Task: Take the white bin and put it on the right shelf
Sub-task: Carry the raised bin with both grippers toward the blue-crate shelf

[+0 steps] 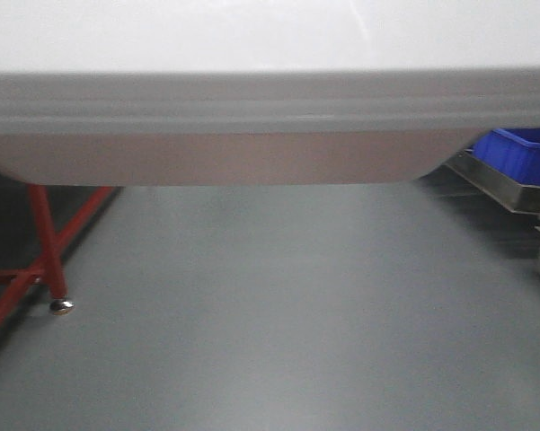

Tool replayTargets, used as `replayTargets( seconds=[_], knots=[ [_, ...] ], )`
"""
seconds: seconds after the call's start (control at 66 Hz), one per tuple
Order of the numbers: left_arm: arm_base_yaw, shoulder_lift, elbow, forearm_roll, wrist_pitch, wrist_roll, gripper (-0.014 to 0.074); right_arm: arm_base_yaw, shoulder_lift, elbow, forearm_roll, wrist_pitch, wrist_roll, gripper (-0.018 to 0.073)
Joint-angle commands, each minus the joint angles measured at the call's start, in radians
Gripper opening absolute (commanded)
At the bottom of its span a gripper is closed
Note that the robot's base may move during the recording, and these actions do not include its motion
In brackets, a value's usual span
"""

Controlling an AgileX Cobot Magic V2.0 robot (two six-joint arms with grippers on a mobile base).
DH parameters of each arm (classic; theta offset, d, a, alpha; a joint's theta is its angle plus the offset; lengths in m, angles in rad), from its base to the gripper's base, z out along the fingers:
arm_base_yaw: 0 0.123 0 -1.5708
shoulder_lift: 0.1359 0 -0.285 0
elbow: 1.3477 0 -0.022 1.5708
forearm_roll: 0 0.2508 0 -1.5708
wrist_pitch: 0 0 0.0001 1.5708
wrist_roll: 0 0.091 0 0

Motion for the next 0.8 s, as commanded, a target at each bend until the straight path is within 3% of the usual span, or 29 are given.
replayTargets(
  seconds=[0.0,0.787],
  knots=[
    [-0.014,-0.002,-0.028,-0.161,0.131,0.014,0.0283,0.007,-0.017,-0.032,0.195,0.125,-0.004,0.0423],
    [-0.014,0.002,-0.028,-0.161,0.131,0.014,0.0283,0.007,-0.017,-0.032,0.195,0.125,-0.004,0.0423]
  ],
)
